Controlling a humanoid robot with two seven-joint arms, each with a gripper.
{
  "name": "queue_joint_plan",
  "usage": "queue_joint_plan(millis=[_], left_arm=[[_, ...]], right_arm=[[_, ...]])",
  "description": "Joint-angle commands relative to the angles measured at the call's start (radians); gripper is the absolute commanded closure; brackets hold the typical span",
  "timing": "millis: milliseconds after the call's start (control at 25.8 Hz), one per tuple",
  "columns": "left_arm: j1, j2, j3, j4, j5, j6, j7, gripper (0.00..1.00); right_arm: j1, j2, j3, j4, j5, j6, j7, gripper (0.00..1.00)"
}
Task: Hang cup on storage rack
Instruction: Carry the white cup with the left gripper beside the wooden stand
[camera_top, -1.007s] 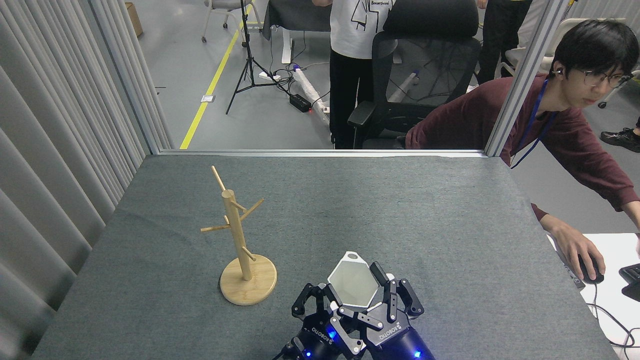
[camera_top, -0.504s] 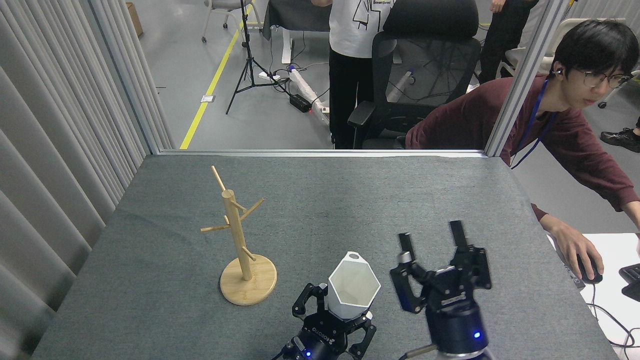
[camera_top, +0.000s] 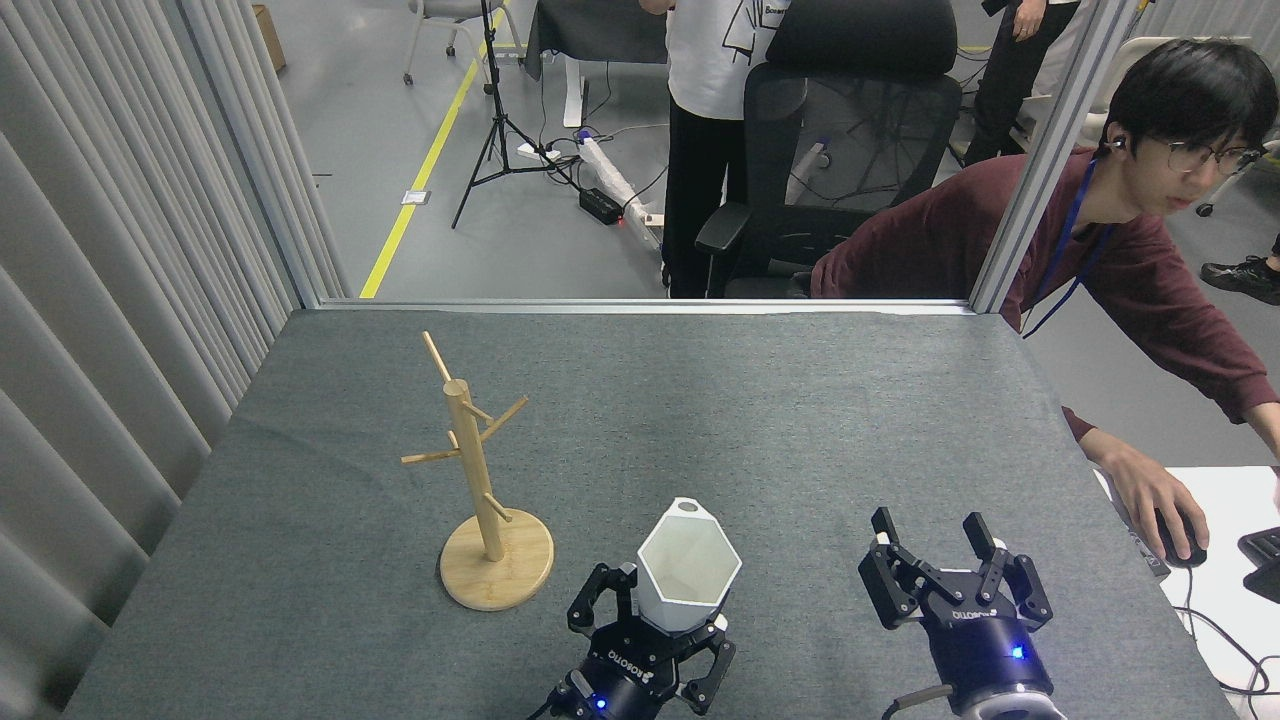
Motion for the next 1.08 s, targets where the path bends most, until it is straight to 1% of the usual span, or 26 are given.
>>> queue_joint_plan(millis=[0, 77, 155, 271, 465, 542, 581, 658, 775, 891, 968, 1046], left_arm=[[0.007, 0.004, 0.056, -0.027, 0.0, -0.002, 0.0, 0.53], [0.038, 0.007, 0.099, -0.058, 0.0, -0.015, 0.0, 0.53], [0.067, 0.01, 0.152, -0.096, 0.0, -0.054, -0.002, 0.53], [0.133, 0.019, 0.205, -0.159, 0.0, -0.092, 0.0, 0.53], [0.202, 0.033, 0.267, -0.267, 0.0, -0.1, -0.005, 0.53], [0.224, 0.041, 0.317, -0.31, 0.0, -0.101, -0.008, 0.53], [0.236, 0.046, 0.349, -0.328, -0.001, -0.095, -0.008, 0.55], [0.256, 0.052, 0.421, -0.354, -0.023, -0.089, -0.009, 0.56], [0.285, 0.067, 0.499, -0.377, -0.112, -0.086, 0.002, 0.56], [0.284, 0.067, 0.574, -0.375, -0.15, -0.084, -0.003, 0.57], [0.276, 0.062, 0.605, -0.374, -0.172, -0.084, -0.011, 0.57], [0.262, 0.058, 0.622, -0.363, -0.222, -0.084, -0.009, 0.58]], right_arm=[[0.012, -0.031, -0.031, 0.035, -0.005, -0.008, 0.007, 0.0], [0.012, -0.035, -0.038, 0.044, -0.005, -0.012, 0.008, 0.0], [0.014, -0.049, -0.038, 0.044, -0.005, -0.024, 0.008, 0.0], [0.018, -0.057, -0.038, 0.046, -0.004, -0.081, 0.008, 0.0], [0.018, -0.057, -0.037, 0.046, -0.001, -0.095, 0.007, 0.0], [0.018, -0.058, -0.037, 0.046, 0.001, -0.095, 0.007, 0.0], [0.018, -0.058, -0.037, 0.047, 0.002, -0.095, 0.007, 0.0], [0.018, -0.06, -0.037, 0.047, 0.004, -0.093, 0.007, 0.0], [0.018, -0.057, -0.034, 0.056, 0.008, -0.093, 0.007, 0.01], [0.021, -0.057, -0.028, 0.056, 0.008, -0.095, 0.005, 0.0], [0.02, -0.057, -0.026, 0.056, 0.01, -0.096, 0.004, 0.0], [0.021, -0.054, -0.025, 0.056, 0.011, -0.098, 0.002, 0.0]])
